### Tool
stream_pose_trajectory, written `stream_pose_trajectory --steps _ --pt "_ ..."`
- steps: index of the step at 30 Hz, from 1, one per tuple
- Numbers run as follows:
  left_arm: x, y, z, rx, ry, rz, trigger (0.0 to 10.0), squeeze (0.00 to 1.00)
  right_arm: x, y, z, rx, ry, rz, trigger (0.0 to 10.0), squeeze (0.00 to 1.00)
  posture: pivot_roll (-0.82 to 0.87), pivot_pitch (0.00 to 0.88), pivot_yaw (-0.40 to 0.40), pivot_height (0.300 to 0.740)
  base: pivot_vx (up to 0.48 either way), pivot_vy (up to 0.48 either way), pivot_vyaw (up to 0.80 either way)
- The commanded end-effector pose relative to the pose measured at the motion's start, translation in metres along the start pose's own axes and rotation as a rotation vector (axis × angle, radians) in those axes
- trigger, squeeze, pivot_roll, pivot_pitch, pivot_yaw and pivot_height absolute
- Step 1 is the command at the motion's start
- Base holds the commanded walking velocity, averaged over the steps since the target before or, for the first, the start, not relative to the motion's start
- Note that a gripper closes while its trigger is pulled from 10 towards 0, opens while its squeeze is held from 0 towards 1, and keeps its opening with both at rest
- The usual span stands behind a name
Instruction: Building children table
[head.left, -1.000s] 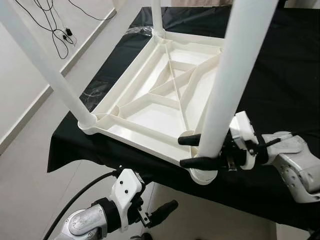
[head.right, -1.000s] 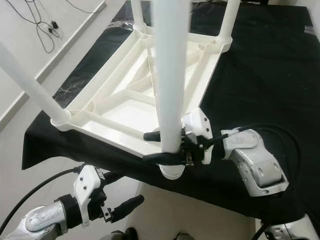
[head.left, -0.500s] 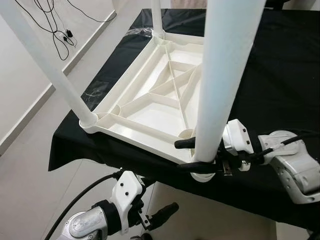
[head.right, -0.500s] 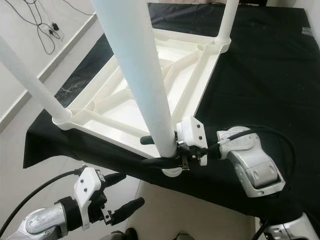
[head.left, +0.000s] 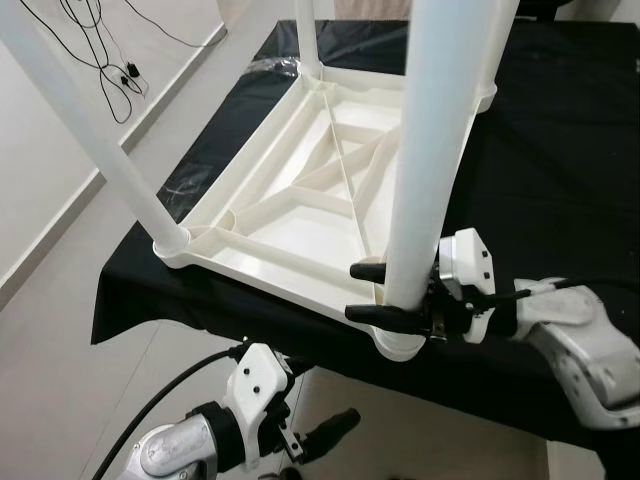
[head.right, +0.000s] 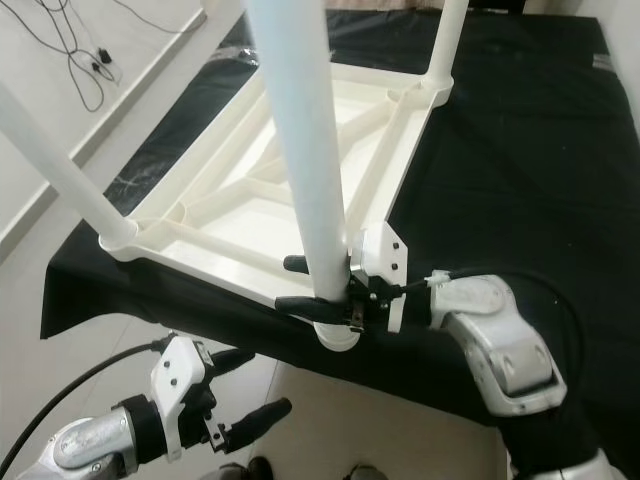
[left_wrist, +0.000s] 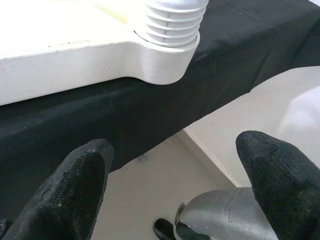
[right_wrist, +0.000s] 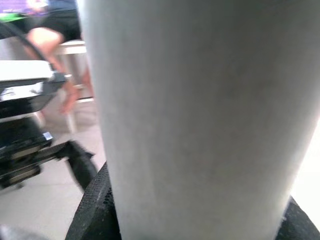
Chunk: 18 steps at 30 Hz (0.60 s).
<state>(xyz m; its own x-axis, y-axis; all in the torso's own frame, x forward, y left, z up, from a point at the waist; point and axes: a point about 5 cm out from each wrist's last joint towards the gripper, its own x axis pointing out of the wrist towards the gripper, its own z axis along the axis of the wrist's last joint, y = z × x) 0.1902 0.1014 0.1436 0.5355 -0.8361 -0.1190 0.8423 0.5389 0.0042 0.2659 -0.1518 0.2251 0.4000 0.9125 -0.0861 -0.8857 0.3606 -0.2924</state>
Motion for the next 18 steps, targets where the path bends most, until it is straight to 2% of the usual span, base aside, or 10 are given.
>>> stream_pose_trajectory --steps 1,2,3,4,5,6,10,12,13,18 --pt "-0.003 -0.002 -0.005 -0.009 0.030 -0.005 10.0 0.00 -0.003 0.002 -0.032 0.120 0.155 -0.054 10.0 0.00 -0.05 0.280 0.066 0.740 0.000 0.000 0.00" --pt "-0.004 -0.001 -0.006 -0.009 0.030 -0.003 10.0 0.00 -0.003 0.005 -0.039 0.160 0.185 -0.194 10.0 0.00 -0.05 0.281 0.060 0.740 0.000 0.000 0.00" --pt "-0.004 -0.001 -0.006 -0.009 0.030 -0.003 10.0 0.00 -0.003 0.005 -0.039 0.160 0.185 -0.194 10.0 0.00 -0.05 0.281 0.060 0.740 0.000 0.000 0.00" --pt "-0.004 0.000 -0.006 -0.008 0.031 0.000 10.0 0.00 -0.004 0.005 -0.049 0.163 0.243 -0.442 10.0 0.00 -0.06 0.287 0.055 0.740 0.000 0.000 0.00" --pt "-0.005 0.001 -0.006 -0.008 0.031 0.002 10.0 0.00 -0.023 0.008 -0.061 0.134 0.337 -0.934 10.0 0.00 -0.06 0.289 0.056 0.740 0.000 0.000 0.00" --pt "-0.005 0.002 -0.006 -0.008 0.032 0.002 10.0 0.00 -0.028 0.007 -0.061 0.129 0.324 -1.069 10.0 0.00 -0.06 0.283 0.069 0.740 0.000 0.000 0.00" --pt "-0.005 0.002 -0.007 -0.008 0.033 0.002 10.0 0.00 -0.028 0.005 -0.059 0.108 0.307 -1.126 10.0 0.00 -0.06 0.282 0.071 0.740 0.000 0.000 0.00" --pt "-0.005 0.002 -0.007 -0.005 0.038 -0.001 10.0 0.00 -0.015 0.000 -0.055 0.079 0.252 -1.142 10.0 0.00 -0.05 0.280 0.076 0.740 0.000 0.000 0.00" --pt "-0.005 0.002 -0.007 -0.005 0.038 -0.001 10.0 0.00 -0.015 0.000 -0.055 0.079 0.252 -1.142 10.0 0.00 -0.05 0.280 0.076 0.740 0.000 0.000 0.00" --pt "-0.005 0.002 -0.008 -0.007 0.041 0.002 10.0 0.00 -0.008 -0.019 -0.060 0.039 0.255 -1.196 10.0 0.00 -0.04 0.275 0.084 0.740 0.000 0.000 0.00"
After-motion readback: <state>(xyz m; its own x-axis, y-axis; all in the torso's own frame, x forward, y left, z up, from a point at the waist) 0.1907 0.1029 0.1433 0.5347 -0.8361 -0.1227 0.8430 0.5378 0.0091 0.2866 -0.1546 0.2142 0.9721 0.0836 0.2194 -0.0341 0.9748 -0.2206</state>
